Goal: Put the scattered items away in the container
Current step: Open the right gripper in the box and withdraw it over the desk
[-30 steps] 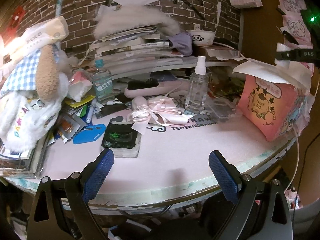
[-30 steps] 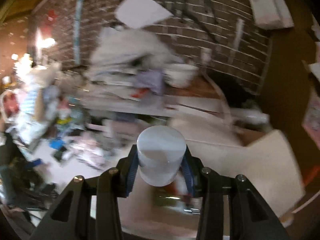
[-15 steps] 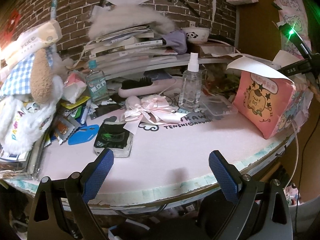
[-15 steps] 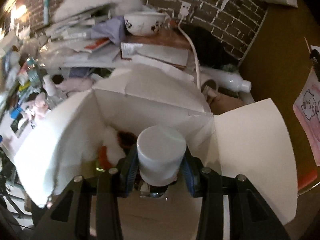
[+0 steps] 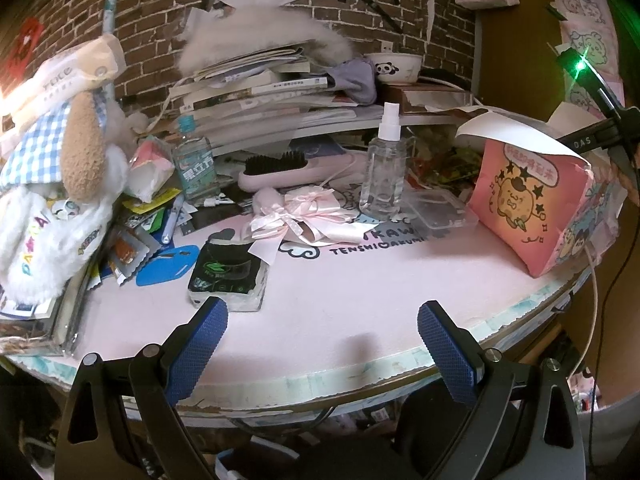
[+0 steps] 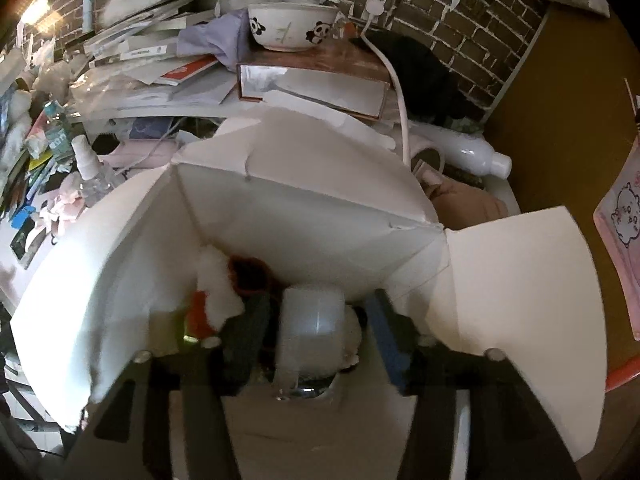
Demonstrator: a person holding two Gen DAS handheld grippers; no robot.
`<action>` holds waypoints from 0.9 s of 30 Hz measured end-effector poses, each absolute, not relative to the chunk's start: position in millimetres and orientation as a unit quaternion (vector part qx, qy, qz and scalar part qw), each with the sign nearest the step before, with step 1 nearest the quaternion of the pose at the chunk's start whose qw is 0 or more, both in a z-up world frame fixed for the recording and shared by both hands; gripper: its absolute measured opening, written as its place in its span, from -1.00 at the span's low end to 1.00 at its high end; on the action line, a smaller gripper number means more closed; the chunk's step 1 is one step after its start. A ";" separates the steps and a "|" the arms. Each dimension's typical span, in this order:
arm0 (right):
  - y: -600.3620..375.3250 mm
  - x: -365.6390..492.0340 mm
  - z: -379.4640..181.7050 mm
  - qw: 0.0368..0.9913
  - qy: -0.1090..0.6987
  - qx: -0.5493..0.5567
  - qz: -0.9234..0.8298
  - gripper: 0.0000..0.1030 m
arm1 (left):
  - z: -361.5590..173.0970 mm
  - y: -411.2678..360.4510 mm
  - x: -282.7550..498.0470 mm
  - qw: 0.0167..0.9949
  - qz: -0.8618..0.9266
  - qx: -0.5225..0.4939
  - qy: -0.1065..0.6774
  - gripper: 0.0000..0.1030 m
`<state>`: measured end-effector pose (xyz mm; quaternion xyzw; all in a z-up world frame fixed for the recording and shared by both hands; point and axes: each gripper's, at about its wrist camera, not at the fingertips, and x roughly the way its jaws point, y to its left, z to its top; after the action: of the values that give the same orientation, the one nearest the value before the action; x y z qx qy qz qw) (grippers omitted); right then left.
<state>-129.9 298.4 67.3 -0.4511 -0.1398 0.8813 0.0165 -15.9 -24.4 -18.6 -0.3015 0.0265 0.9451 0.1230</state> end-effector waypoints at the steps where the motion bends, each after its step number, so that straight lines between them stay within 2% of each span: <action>1: 297.3 -129.4 68.1 0.016 -0.140 -0.449 0.882 0.08 | -18.5 -24.3 -15.8 0.123 0.945 -0.301 0.027 0.85; 6: 295.3 -124.3 71.3 0.007 -0.134 -0.445 0.885 0.12 | -17.9 -24.5 -15.4 0.121 0.945 -0.301 0.026 0.85; 9: 290.6 -116.0 79.8 -0.006 -0.123 -0.427 0.896 0.32 | -17.4 -24.4 -15.3 0.118 0.946 -0.301 0.024 0.85; 14: 270.6 -91.2 101.3 -0.042 -0.118 -0.372 0.920 0.43 | -17.4 -27.4 -14.7 0.115 0.947 -0.300 0.018 0.85; 17: 252.2 -68.0 117.9 -0.091 -0.100 -0.320 0.938 0.67 | -17.6 -29.9 -14.4 0.112 0.948 -0.299 0.015 0.85; 22: 218.0 -35.5 129.5 -0.173 -0.062 -0.266 0.946 0.75 | -18.9 -35.0 -13.9 0.106 0.948 -0.301 0.011 0.85; 27: 178.5 -17.2 118.3 -0.238 -0.046 -0.248 0.938 0.87 | -20.1 -40.8 -12.4 0.100 0.948 -0.302 0.007 0.85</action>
<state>-17.2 178.5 118.3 -0.2475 -0.0458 0.9380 -0.2384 -12.4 -40.8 -20.1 -0.3019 0.0074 0.9481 0.0999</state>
